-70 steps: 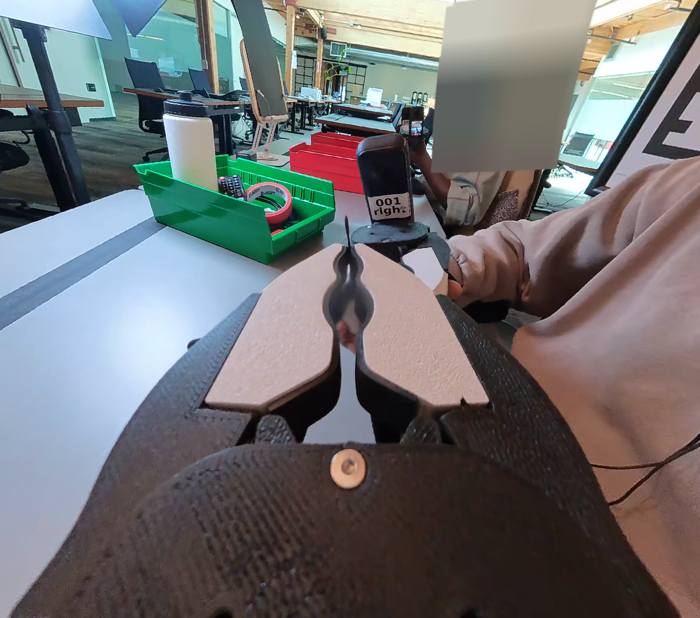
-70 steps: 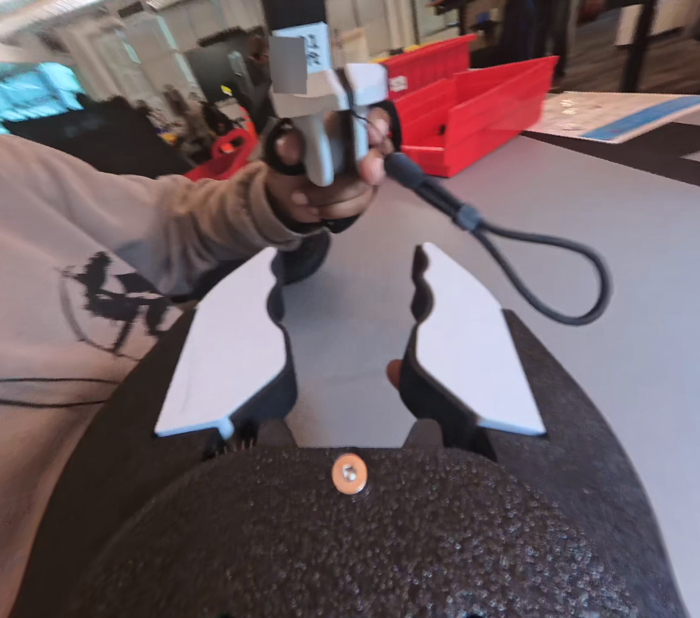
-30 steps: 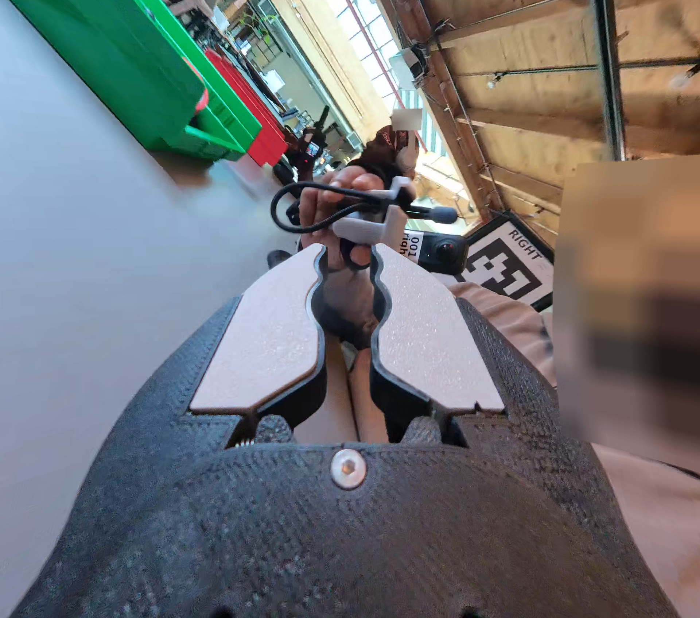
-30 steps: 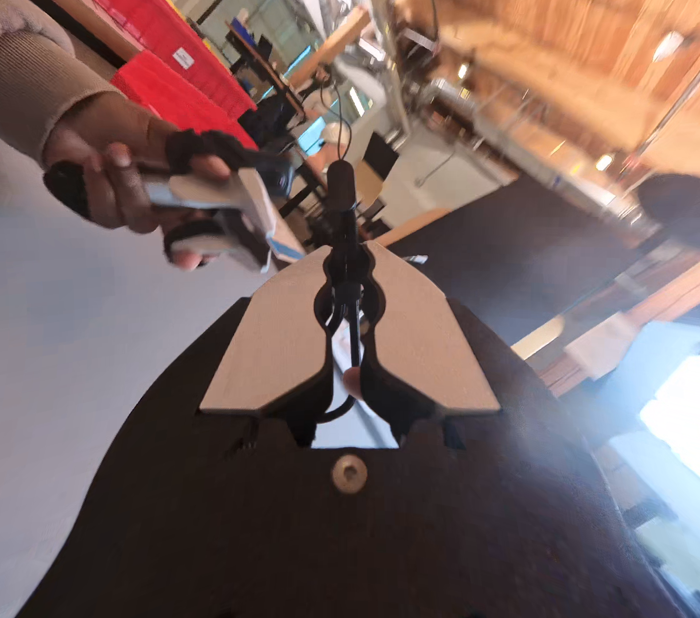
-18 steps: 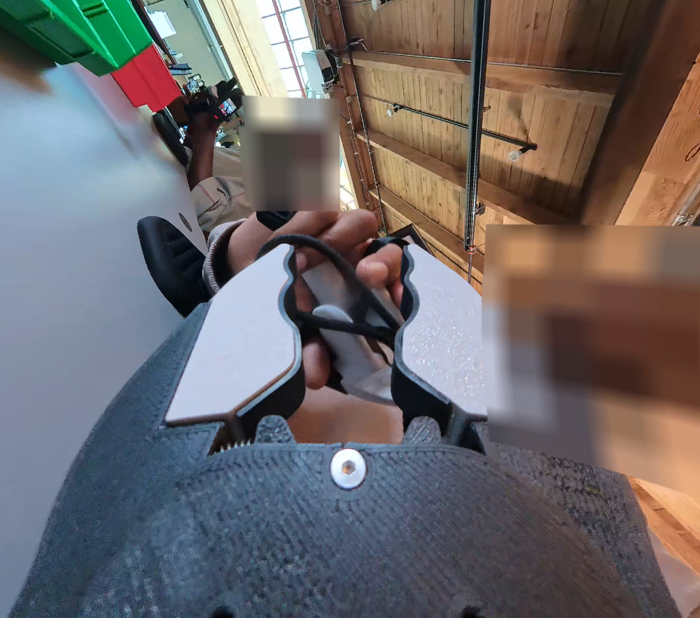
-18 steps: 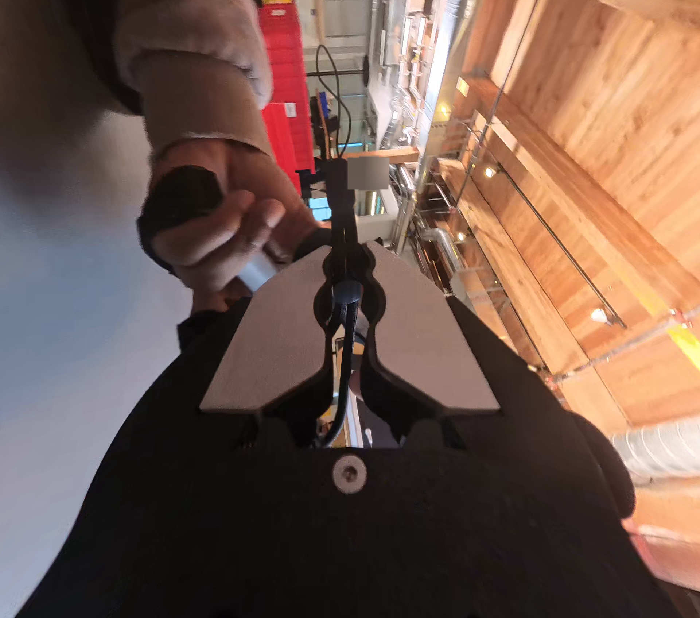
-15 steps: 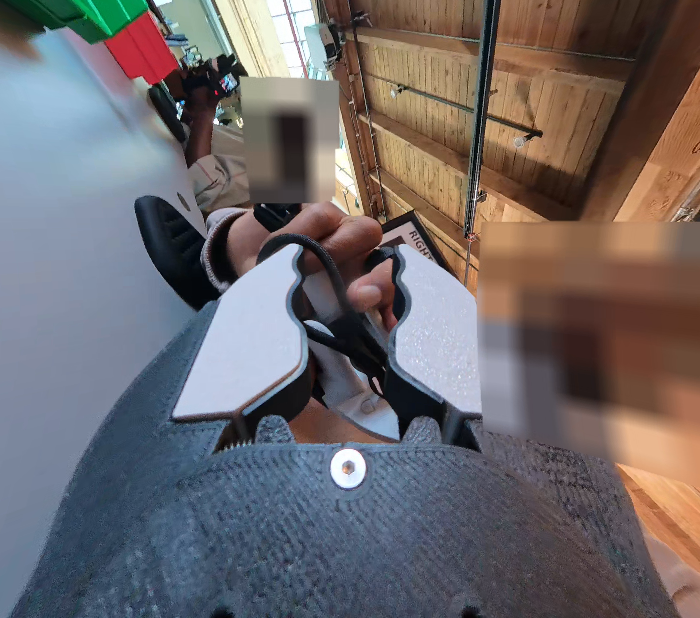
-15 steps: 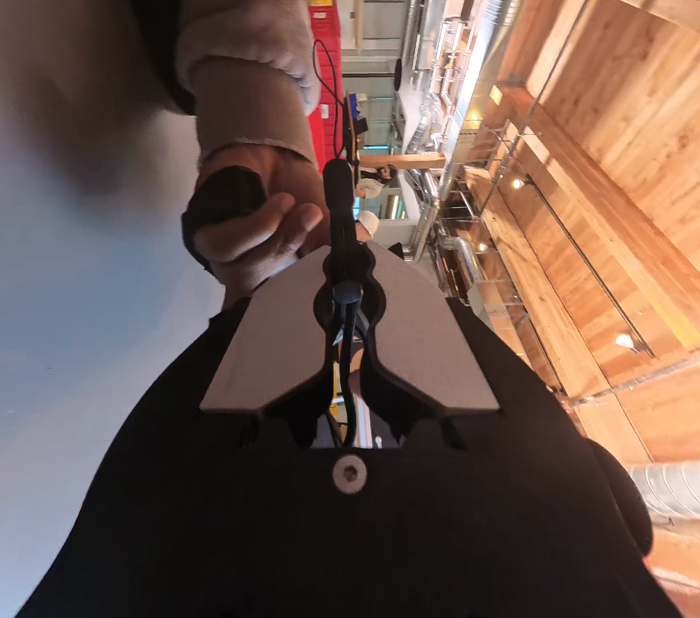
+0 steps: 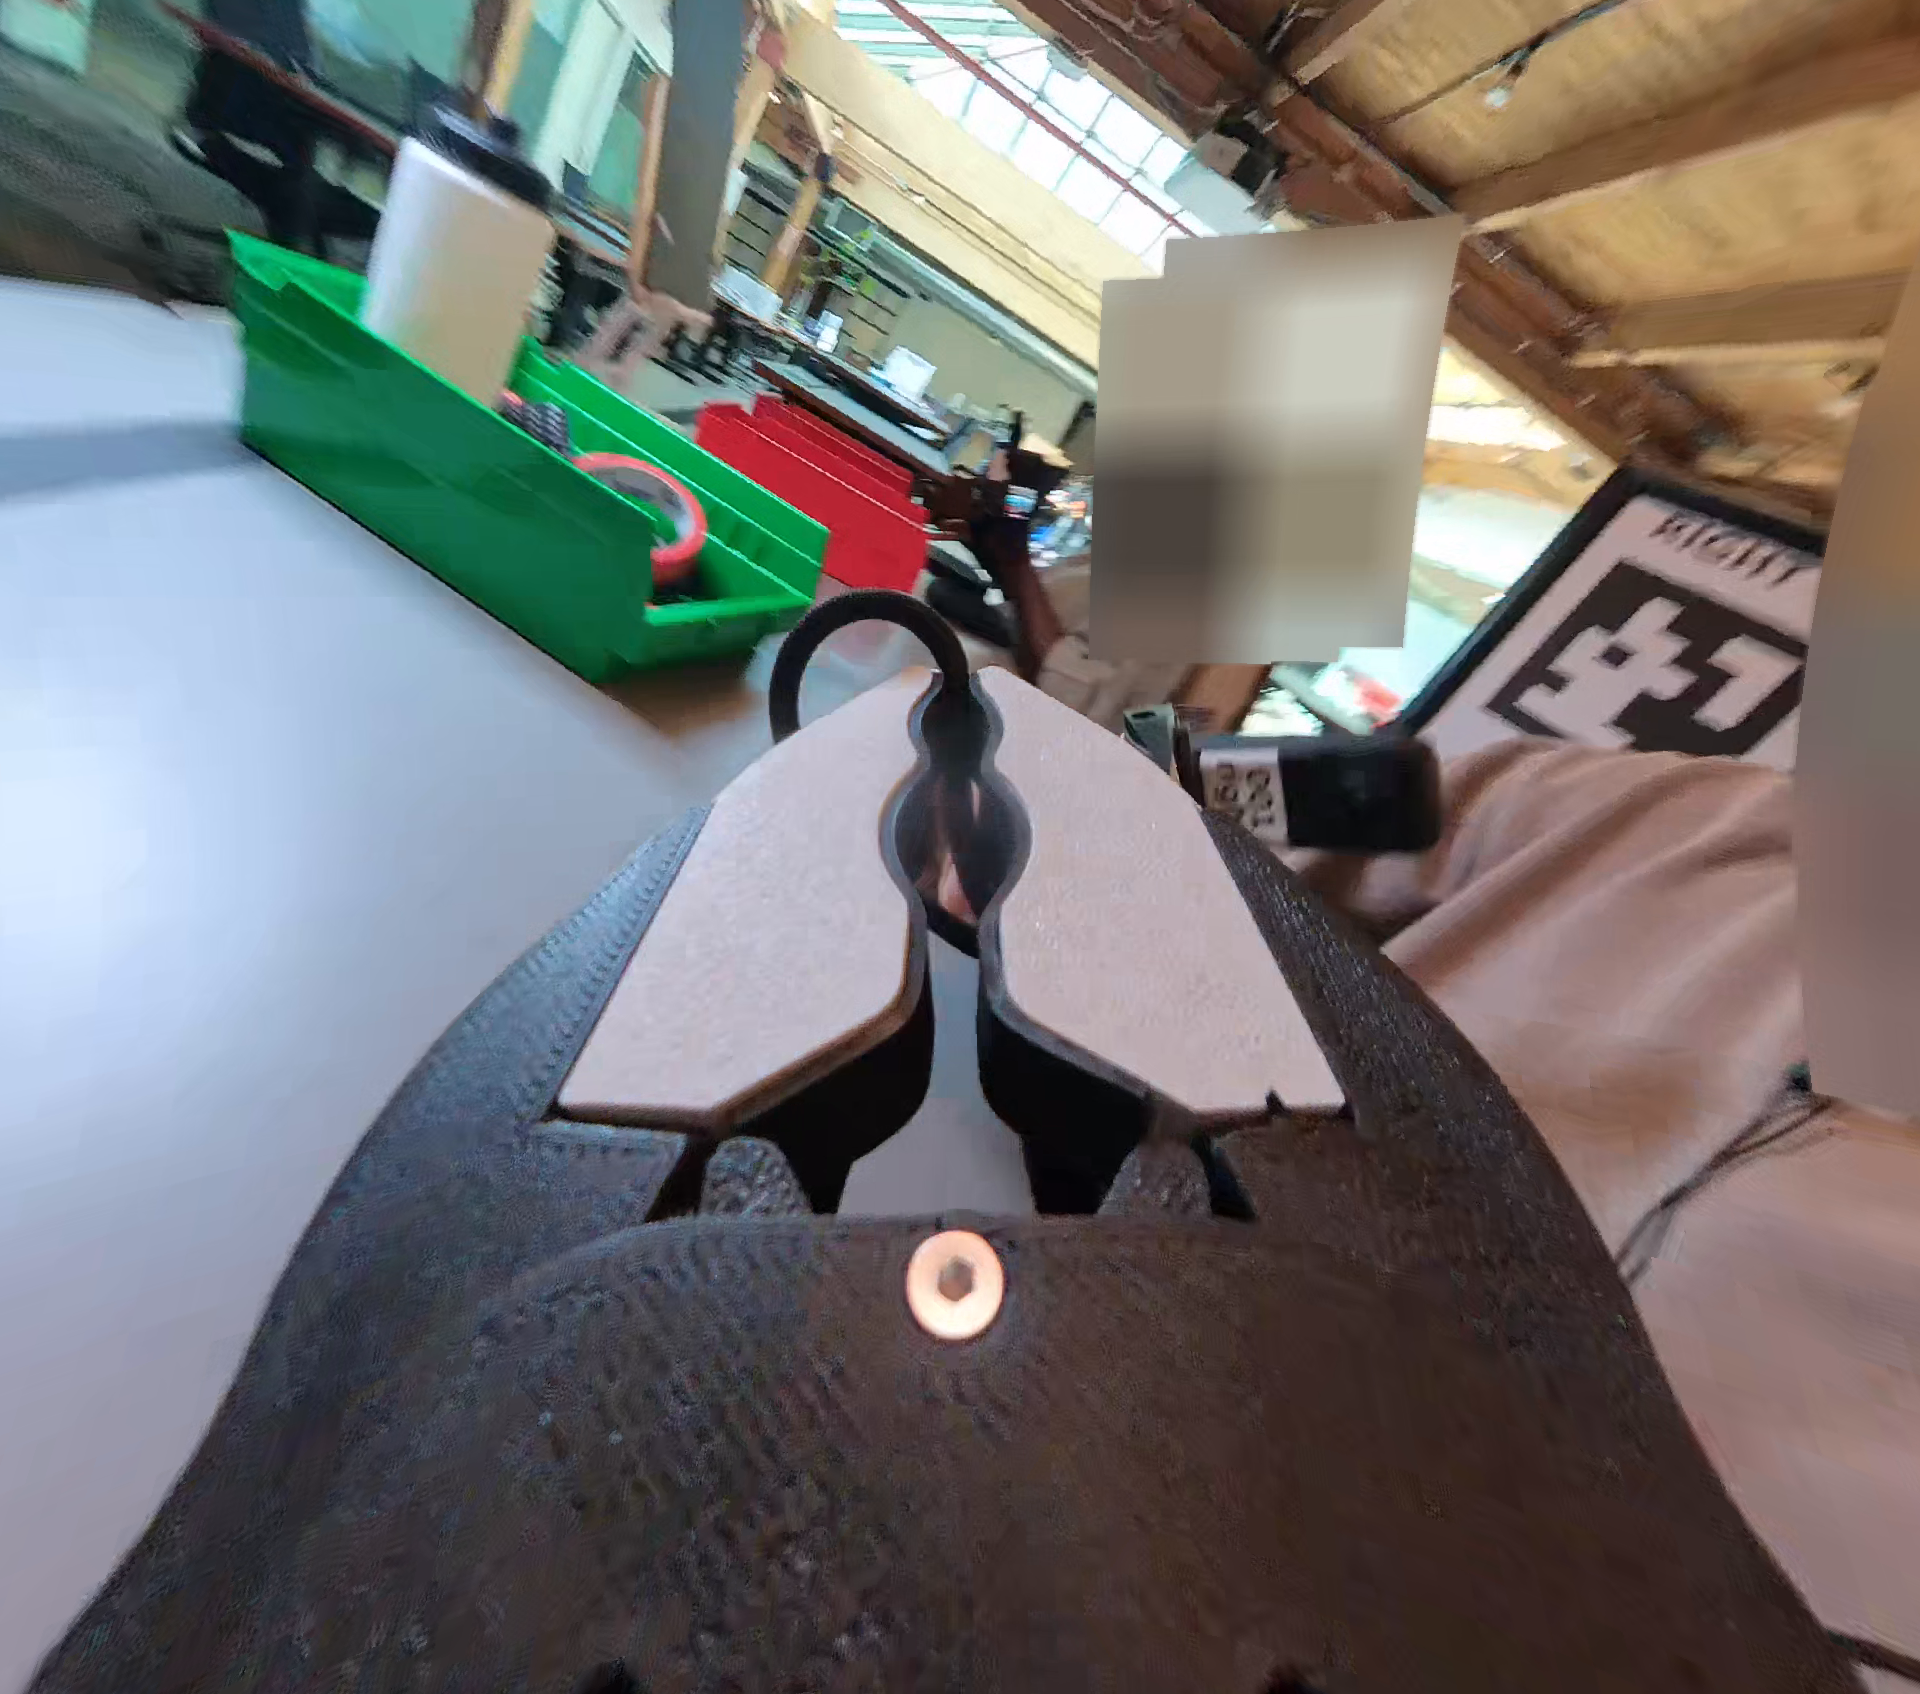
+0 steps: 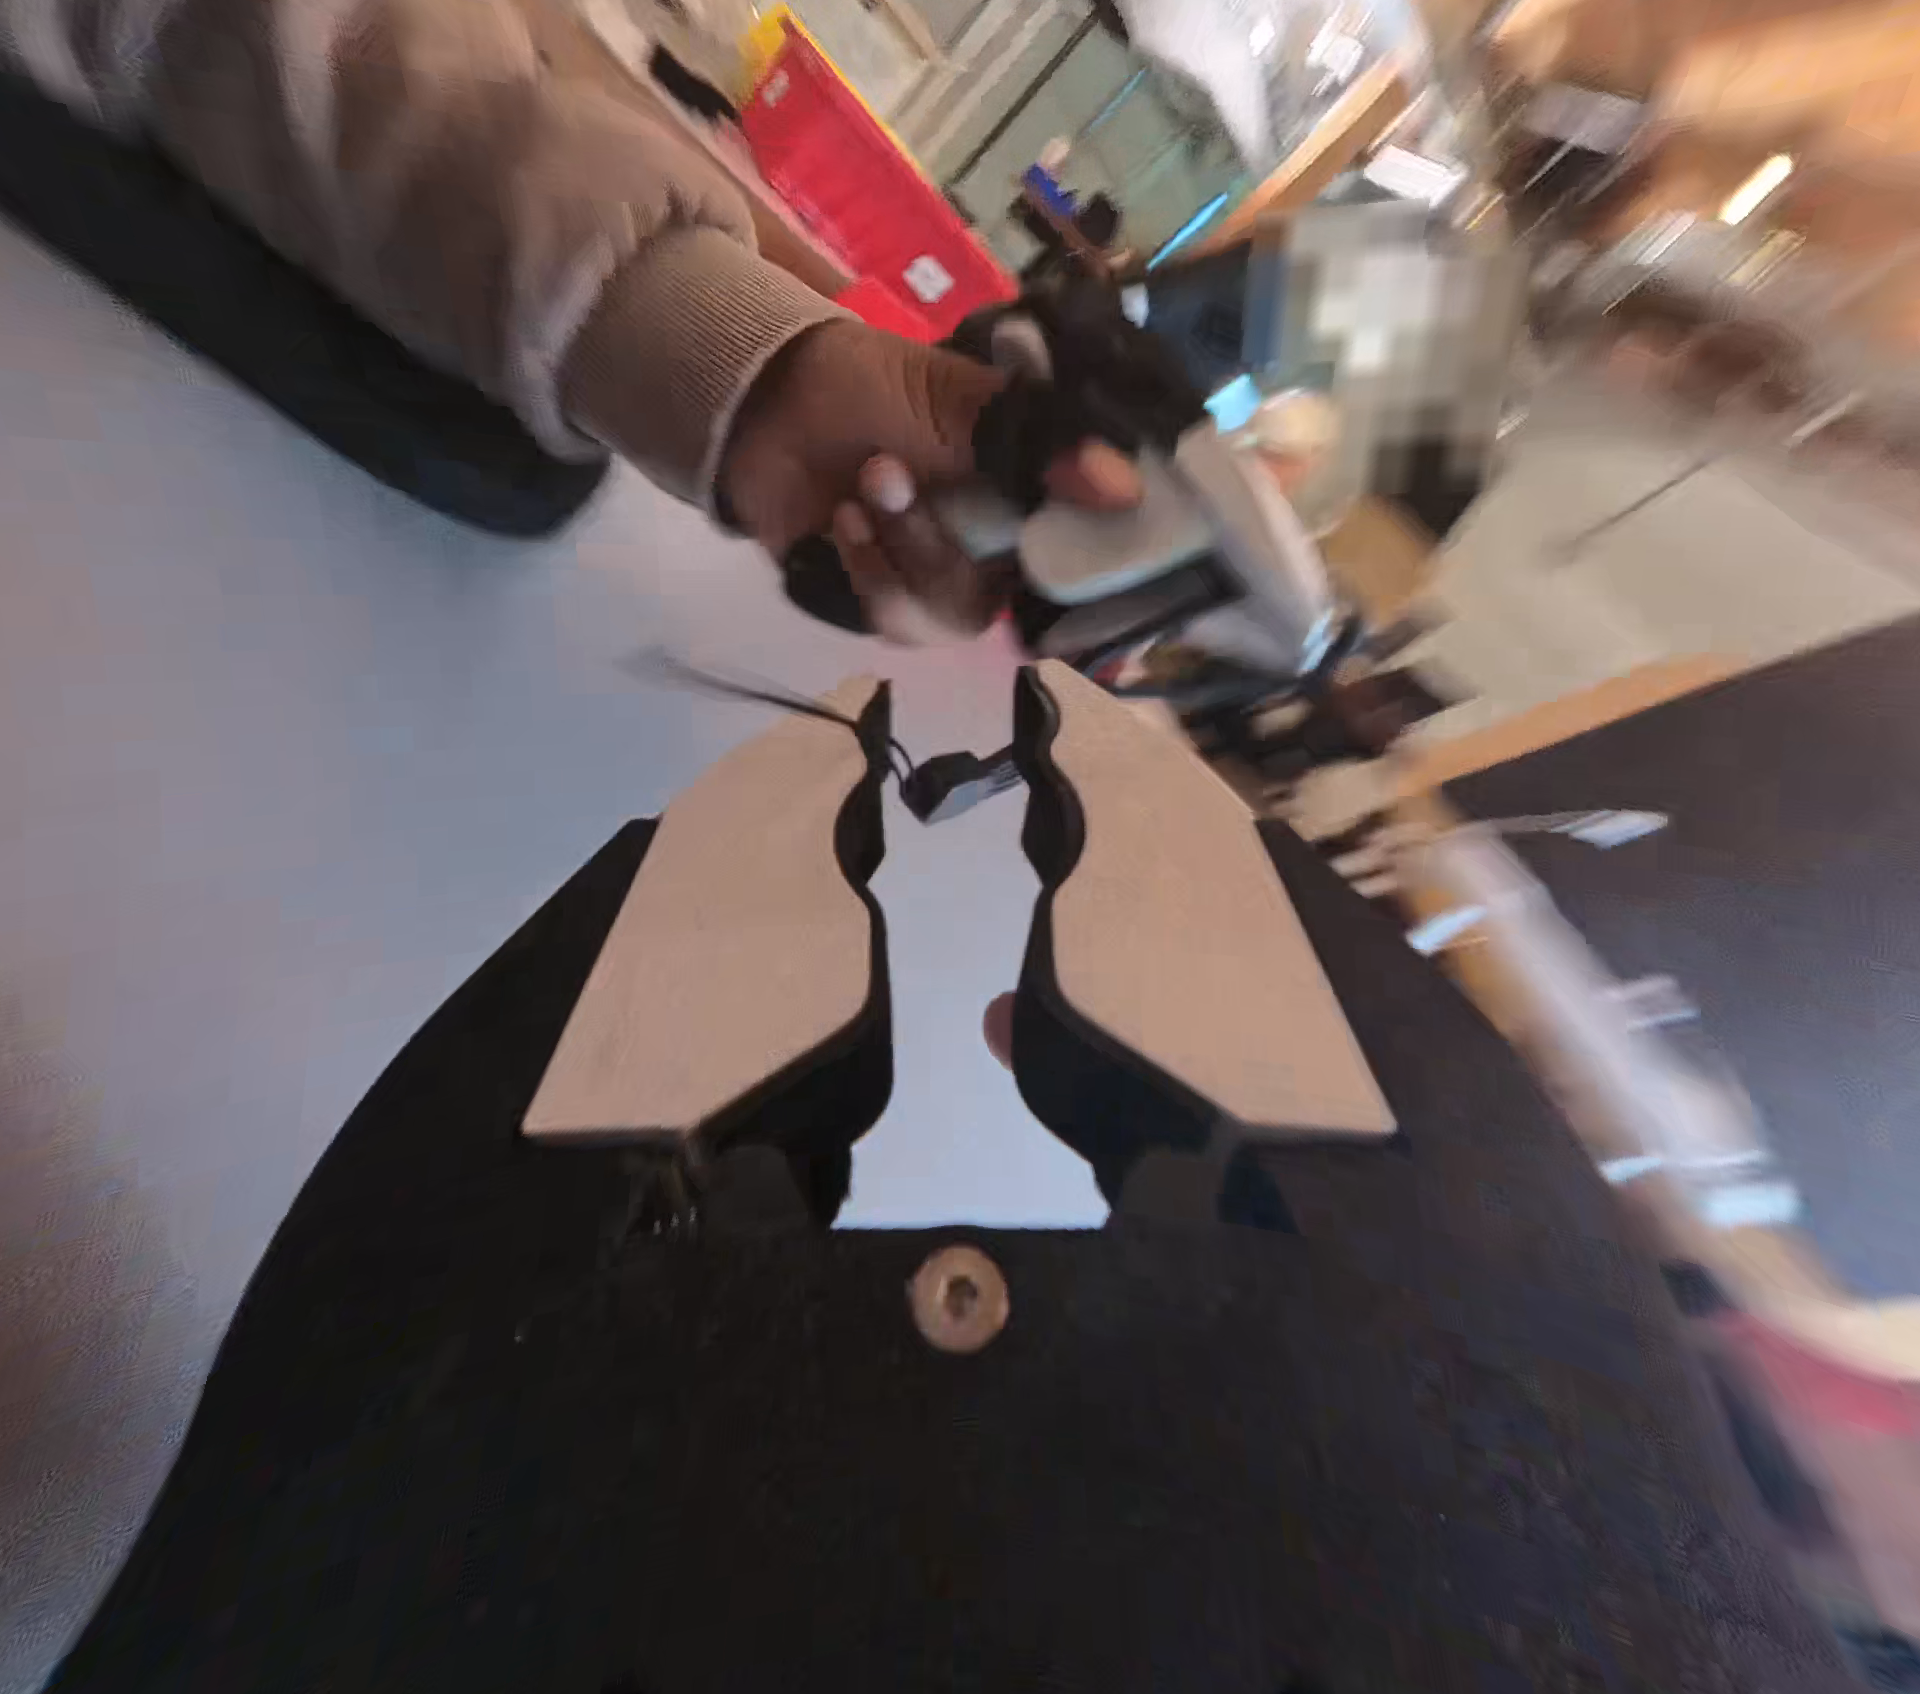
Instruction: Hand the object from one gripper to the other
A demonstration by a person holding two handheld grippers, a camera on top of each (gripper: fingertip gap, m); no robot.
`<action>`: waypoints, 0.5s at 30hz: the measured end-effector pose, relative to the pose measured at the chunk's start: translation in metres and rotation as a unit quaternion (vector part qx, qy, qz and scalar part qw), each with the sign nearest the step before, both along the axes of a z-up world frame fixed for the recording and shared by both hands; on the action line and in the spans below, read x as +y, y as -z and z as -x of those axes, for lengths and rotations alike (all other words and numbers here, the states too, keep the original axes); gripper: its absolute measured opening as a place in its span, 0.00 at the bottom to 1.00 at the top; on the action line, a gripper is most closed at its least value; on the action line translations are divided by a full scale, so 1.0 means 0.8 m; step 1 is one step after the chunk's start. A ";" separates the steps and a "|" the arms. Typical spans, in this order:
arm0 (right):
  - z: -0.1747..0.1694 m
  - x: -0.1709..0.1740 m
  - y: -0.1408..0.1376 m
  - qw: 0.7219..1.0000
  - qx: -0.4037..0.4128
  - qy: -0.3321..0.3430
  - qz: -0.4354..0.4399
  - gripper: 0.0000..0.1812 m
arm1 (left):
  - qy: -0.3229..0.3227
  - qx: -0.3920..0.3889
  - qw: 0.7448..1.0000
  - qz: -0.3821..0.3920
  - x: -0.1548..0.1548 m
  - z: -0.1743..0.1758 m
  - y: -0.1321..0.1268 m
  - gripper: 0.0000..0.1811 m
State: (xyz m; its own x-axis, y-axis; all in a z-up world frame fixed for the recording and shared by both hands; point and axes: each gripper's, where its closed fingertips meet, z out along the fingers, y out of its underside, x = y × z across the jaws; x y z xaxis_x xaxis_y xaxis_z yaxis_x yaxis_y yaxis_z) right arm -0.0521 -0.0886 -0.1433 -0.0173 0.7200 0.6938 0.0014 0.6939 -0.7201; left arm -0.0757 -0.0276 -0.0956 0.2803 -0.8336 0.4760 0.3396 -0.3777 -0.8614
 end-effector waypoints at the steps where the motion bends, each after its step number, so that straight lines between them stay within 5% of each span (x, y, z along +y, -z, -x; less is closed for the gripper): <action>1: 0.000 0.003 0.003 0.994 -0.025 -0.029 0.106 0.16 | -0.028 0.029 0.998 -0.040 0.000 0.010 -0.007 0.01; 4: -0.002 0.011 0.008 0.901 -0.099 -0.103 0.409 0.32 | -0.091 0.113 0.977 -0.155 -0.010 0.023 -0.028 0.01; 10: 0.001 0.013 -0.014 0.613 -0.095 -0.229 0.750 0.31 | -0.117 0.259 0.889 -0.360 -0.053 -0.016 -0.031 0.01; 12: 0.002 0.002 -0.014 0.564 -0.098 -0.260 0.778 0.31 | -0.108 0.308 0.845 -0.424 -0.069 -0.038 -0.021 0.01; 15: 0.003 -0.008 -0.022 0.531 -0.093 -0.287 0.792 0.30 | -0.091 0.353 0.784 -0.502 -0.095 -0.067 -0.009 0.01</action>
State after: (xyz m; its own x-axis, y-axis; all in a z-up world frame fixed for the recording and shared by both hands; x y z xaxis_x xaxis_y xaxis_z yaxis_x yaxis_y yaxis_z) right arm -0.0549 -0.0947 -0.1259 -0.5111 0.2368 -0.8262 0.2898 -0.8575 -0.4250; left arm -0.0221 -0.1035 -0.0882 0.3369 -0.6037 -0.7225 -0.3865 0.6110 -0.6908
